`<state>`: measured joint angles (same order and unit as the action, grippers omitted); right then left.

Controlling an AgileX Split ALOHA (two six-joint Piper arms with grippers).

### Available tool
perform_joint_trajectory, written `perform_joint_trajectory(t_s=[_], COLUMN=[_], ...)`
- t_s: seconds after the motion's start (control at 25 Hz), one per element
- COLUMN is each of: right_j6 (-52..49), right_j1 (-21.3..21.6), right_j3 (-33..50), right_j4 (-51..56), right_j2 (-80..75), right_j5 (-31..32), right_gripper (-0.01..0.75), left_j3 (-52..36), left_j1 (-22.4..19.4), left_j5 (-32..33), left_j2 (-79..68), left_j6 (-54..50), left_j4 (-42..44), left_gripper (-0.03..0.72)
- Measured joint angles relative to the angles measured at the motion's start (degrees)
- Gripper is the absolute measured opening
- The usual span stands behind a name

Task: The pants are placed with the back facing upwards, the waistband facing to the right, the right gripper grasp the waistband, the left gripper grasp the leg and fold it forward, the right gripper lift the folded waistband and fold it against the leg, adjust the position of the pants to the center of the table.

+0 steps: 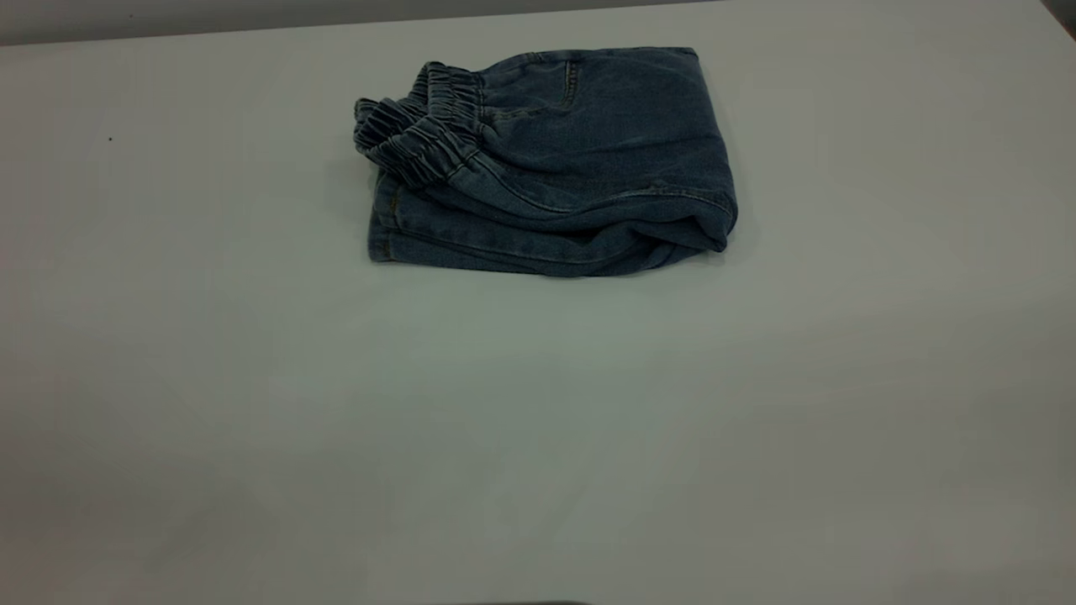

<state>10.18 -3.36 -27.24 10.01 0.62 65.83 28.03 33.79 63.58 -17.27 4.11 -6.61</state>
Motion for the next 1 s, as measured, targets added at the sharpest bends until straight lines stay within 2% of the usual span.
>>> perform_joint_trajectory(t_s=[0.36, 0.64, 1.0], right_j6=[0.00, 0.00, 0.00], right_j1=[0.00, 0.00, 0.00], right_j3=[0.00, 0.00, 0.00], right_j4=[0.00, 0.00, 0.00], right_j2=[0.00, 0.00, 0.00], right_j5=[0.00, 0.00, 0.00], right_gripper=[0.590, 0.590, 0.590], left_j3=[0.00, 0.00, 0.00], left_j1=[0.00, 0.00, 0.00], left_j5=[0.00, 0.00, 0.00], left_j2=[0.00, 0.00, 0.00], left_j6=[-0.22, -2.48, -2.55], left_j4=[0.98, 5.03, 5.15], left_gripper=[0.516, 0.516, 0.516])
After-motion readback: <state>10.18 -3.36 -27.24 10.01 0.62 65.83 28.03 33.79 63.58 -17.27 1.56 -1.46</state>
